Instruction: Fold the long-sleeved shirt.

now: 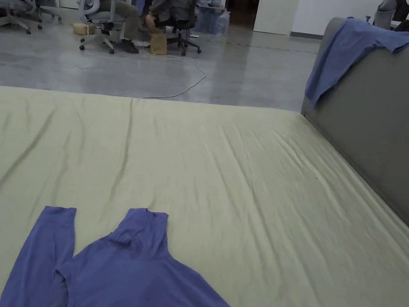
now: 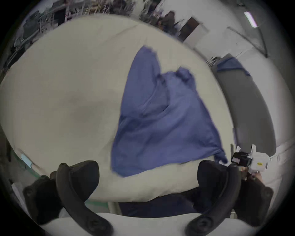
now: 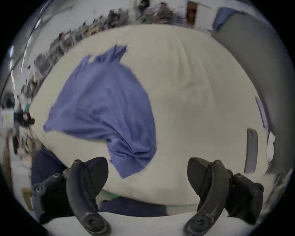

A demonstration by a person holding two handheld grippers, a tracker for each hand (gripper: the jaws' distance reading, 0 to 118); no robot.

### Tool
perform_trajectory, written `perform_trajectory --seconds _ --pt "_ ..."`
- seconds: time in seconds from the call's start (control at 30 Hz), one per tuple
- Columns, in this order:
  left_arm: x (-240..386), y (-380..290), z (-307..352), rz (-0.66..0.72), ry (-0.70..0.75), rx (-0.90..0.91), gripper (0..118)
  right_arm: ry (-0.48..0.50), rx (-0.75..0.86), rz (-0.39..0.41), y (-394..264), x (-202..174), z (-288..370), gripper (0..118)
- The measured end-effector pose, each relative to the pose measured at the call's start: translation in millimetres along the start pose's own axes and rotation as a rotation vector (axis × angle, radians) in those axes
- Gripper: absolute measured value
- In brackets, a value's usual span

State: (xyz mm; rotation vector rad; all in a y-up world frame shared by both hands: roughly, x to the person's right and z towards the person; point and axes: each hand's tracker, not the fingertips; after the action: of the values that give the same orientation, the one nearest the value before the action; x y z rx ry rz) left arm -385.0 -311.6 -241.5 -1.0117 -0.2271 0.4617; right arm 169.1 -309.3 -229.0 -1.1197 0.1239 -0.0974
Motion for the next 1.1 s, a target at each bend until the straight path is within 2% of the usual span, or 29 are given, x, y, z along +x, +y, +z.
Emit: perform_trajectory --seconds 0.13,0.17,0.2,0.23,0.27,0.3,0.37,0.5,0.53,0.57,0.6,0.63,0.67,0.77,0.83,0.93,0.97,1.0,1.03,1.07,1.1 --pt "17.4 -1.5 24.3 0.027 -0.029 -0.004 118 0.149 0.180 -0.220 -15.9 -0.4 45.2 102" --pt "21.4 -9.6 28.8 0.017 -0.066 0.002 111 0.192 0.210 -0.257 -22.9 -2.4 51.2 94" --pt "31.0 -15.1 31.3 -0.036 -0.078 0.015 82 0.218 0.220 -0.272 -30.6 -7.0 53.4 73" --pt "39.7 -20.3 29.0 -0.077 -0.042 -0.001 28 0.218 0.202 -0.281 -35.6 -12.2 51.6 30" --pt "47.9 -28.8 25.0 -0.115 -0.008 0.008 0 0.190 0.188 -0.265 -41.5 -18.5 49.7 0" --pt "55.6 -34.1 22.7 -0.157 0.006 -0.027 0 0.207 0.172 -0.271 -47.4 -24.0 45.7 0" --pt "68.6 -29.7 13.5 -0.206 -0.063 -0.082 0 0.224 0.131 -0.195 -53.8 -35.8 37.5 0" --pt "99.9 27.1 -22.7 -0.293 -0.082 -0.059 2 0.212 0.101 -0.154 -50.6 -47.5 22.6 0" --pt "98.7 49.5 -39.1 -0.312 -0.083 -0.044 23 0.216 0.102 -0.158 -48.2 -48.8 20.4 0" --pt "107.2 72.3 -59.5 -0.330 -0.090 -0.031 75 0.225 0.105 -0.168 -45.2 -49.6 17.6 0" --pt "115.1 94.9 -85.8 -0.346 -0.089 -0.039 112 0.239 0.105 -0.185 -42.1 -48.2 15.0 0" --pt "119.3 112.6 -112.7 -0.363 -0.056 -0.086 117 0.251 0.104 -0.198 -39.4 -46.2 12.4 0" --pt "122.8 135.7 -135.1 -0.361 -0.040 -0.005 116 0.256 0.101 -0.212 -36.2 -45.0 8.2 0" --pt "127.8 183.6 -227.9 -0.421 0.195 -0.131 116 0.239 0.090 -0.252 -27.5 -35.0 -5.1 0" --pt "124.2 203.3 -283.6 -0.466 0.247 -0.173 113 0.209 0.085 -0.263 -21.7 -29.8 -11.1 0" --pt "119.3 212.5 -329.2 -0.552 0.320 -0.251 90 0.149 0.069 -0.297 -12.7 -15.2 -20.2 0" --pt "118.4 207.8 -340.3 -0.589 0.361 -0.269 85 0.122 0.063 -0.317 -9.4 -9.6 -23.7 0" --pt "118.1 201.8 -346.5 -0.631 0.333 -0.296 83 0.100 0.055 -0.331 -5.5 -3.7 -27.5 0" --pt "123.2 195.7 -337.3 -0.673 0.338 -0.242 70 0.080 0.046 -0.340 -1.6 1.9 -31.1 0" --pt "129.9 192.6 -329.7 -0.735 0.334 -0.210 52 0.047 0.037 -0.350 3.7 7.3 -35.5 2" --pt "135.7 185.9 -320.6 -0.760 0.259 -0.224 40 0.020 0.035 -0.358 10.3 12.7 -40.9 8"
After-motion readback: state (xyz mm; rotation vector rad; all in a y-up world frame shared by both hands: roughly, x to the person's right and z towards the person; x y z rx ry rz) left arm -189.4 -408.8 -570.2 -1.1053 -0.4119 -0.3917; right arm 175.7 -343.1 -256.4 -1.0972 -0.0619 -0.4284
